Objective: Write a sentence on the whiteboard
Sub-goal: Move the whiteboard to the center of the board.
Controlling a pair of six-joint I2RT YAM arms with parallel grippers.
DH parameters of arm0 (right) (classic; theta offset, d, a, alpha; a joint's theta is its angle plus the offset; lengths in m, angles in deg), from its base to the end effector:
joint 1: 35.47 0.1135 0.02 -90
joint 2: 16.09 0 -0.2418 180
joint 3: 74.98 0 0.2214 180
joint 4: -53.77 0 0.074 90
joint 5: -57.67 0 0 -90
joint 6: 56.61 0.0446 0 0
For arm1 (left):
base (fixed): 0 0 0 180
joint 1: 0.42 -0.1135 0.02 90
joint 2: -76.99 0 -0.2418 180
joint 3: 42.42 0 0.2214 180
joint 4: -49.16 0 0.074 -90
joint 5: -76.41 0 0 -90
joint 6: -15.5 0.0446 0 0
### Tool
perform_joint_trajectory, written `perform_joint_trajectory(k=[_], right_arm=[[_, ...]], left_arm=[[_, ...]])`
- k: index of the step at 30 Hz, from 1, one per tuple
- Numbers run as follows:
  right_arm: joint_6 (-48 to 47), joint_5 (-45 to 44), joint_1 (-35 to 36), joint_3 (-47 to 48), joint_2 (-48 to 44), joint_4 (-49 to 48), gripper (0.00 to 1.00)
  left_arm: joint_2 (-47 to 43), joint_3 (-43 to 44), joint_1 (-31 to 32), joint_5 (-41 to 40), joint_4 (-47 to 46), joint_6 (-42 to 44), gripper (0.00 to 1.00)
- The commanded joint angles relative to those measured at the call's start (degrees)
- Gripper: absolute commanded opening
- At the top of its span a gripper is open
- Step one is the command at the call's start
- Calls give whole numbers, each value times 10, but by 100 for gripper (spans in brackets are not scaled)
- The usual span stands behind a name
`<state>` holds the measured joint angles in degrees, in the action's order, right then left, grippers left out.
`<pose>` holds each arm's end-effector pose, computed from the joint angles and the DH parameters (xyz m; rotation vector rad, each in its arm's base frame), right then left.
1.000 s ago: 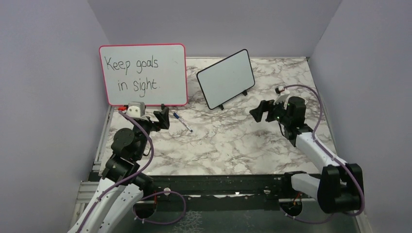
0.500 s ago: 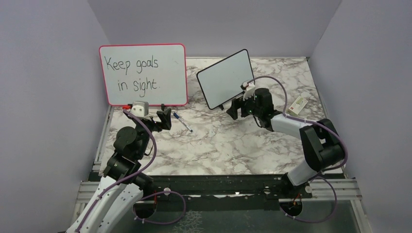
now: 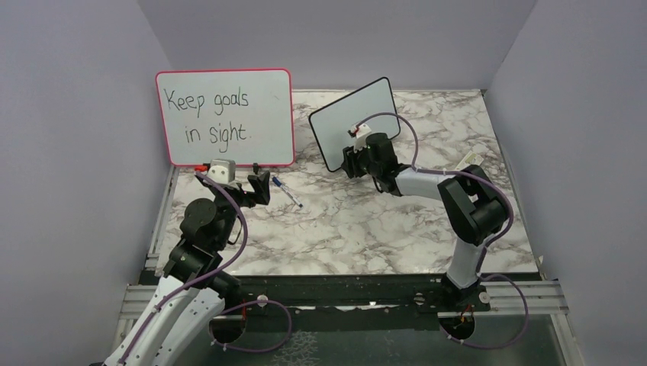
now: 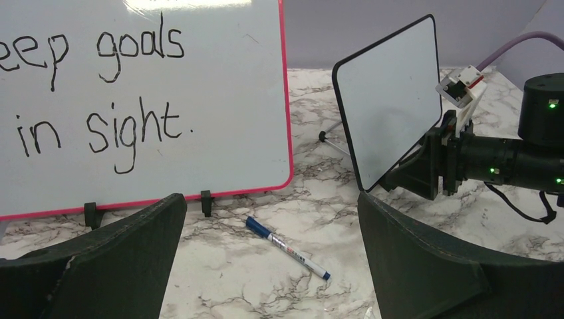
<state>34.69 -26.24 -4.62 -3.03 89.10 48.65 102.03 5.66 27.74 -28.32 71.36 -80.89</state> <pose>0.3177 0.1953 0.1697 -0.5971 2.0029 0.4535 0.1127 -0.0475 0.3042 0.0930 1.5604 -0.2758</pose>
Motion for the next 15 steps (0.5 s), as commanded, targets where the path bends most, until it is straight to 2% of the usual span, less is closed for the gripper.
perform_joint_trajectory(k=[1, 10, 13, 15], right_arm=[[-5, -53, 11, 33, 28, 5, 46], [1, -84, 19, 47, 62, 16, 40], [-1, -85, 19, 53, 73, 17, 36], [0, -87, 20, 52, 75, 12, 29]], left_arm=[[0, -5, 2, 11, -16, 5, 99], [1, -6, 4, 12, -18, 6, 99], [1, -6, 4, 12, -18, 6, 99], [3, -5, 4, 11, -19, 5, 99]])
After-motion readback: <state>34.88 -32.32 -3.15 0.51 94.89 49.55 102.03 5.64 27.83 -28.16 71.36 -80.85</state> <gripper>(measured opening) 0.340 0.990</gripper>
